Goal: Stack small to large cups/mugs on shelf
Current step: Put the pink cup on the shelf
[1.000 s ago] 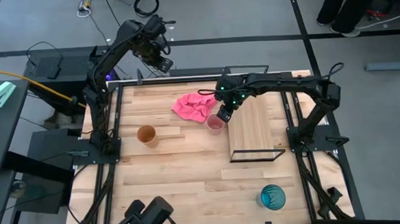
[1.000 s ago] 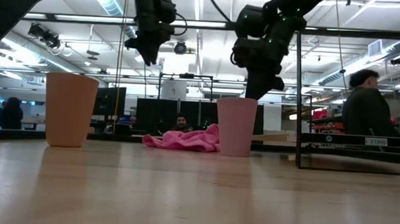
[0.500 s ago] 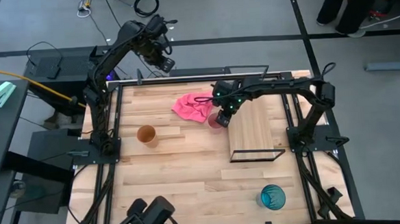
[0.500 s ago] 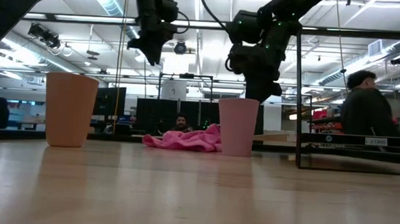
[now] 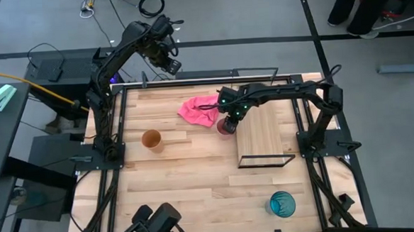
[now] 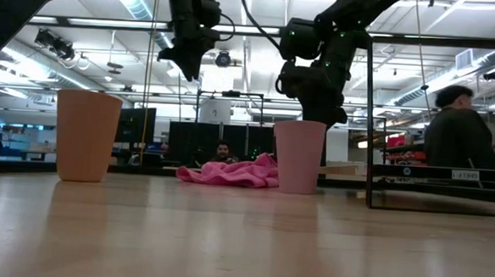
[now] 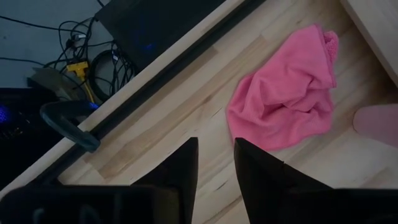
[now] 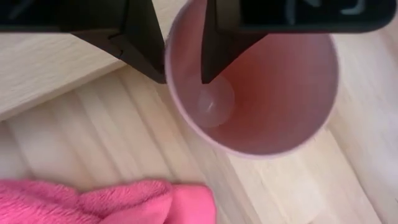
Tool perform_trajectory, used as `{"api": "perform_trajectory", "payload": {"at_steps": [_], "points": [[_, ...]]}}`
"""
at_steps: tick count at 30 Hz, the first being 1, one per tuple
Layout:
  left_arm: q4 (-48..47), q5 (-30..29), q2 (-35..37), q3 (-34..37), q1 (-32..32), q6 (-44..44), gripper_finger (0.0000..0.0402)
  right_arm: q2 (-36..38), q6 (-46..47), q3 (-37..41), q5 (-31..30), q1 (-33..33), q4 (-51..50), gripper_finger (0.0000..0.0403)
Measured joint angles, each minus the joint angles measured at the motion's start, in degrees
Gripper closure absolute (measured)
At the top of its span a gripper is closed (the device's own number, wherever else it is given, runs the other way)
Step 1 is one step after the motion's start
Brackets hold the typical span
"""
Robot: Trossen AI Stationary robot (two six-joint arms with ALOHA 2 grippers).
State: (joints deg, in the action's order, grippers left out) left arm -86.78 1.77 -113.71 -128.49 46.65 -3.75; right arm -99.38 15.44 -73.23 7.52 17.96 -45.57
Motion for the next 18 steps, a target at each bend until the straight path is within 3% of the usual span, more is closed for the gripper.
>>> {"api": "perform_trajectory", "payload": {"at_steps": [18], "points": [[0.4,0.0,-0.1,0.0,0.0,0.0,0.0296,0.8,-0.4,0.0,-0.2,0.3,0.2,0.0338]]}}
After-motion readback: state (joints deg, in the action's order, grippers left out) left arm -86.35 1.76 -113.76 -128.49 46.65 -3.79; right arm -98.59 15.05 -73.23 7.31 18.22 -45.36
